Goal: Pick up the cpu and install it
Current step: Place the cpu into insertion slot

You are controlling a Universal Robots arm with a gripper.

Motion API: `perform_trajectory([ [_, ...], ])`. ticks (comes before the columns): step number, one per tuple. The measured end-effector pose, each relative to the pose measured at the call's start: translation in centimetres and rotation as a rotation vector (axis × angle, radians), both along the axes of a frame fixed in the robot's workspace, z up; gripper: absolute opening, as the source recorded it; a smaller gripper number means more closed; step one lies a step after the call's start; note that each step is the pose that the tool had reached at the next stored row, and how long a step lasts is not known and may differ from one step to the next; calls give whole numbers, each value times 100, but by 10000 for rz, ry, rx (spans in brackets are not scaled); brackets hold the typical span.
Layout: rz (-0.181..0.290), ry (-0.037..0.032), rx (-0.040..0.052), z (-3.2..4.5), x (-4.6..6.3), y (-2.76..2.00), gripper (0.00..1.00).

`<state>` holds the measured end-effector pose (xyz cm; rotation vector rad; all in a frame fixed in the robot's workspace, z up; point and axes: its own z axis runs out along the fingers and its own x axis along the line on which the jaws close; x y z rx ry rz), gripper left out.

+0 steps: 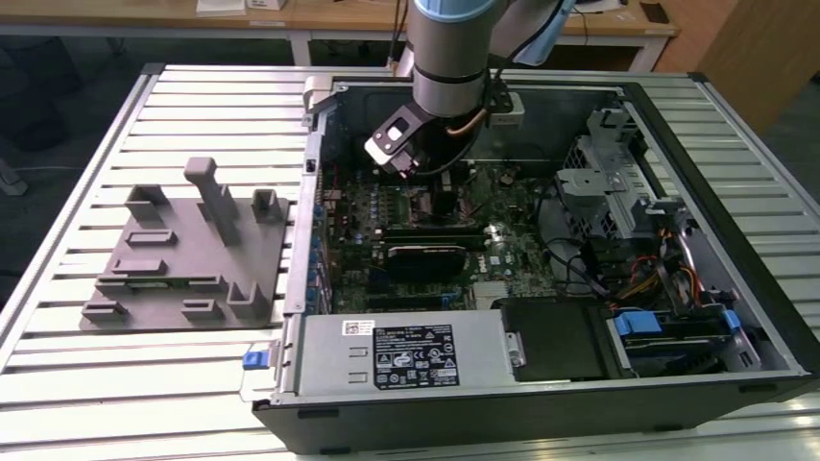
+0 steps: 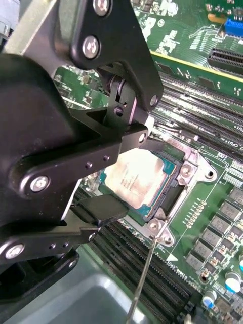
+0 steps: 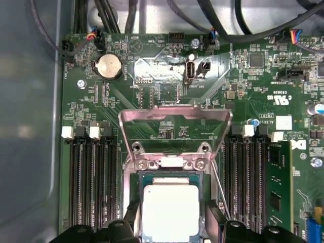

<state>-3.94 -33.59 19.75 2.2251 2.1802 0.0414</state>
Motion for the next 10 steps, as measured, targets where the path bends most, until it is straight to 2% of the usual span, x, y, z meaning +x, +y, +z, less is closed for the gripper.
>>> perform_trajectory([
  [3, 0, 1, 0, 47, 0, 0, 62],
  [10, 1, 0, 1, 49, 0, 0, 60],
])
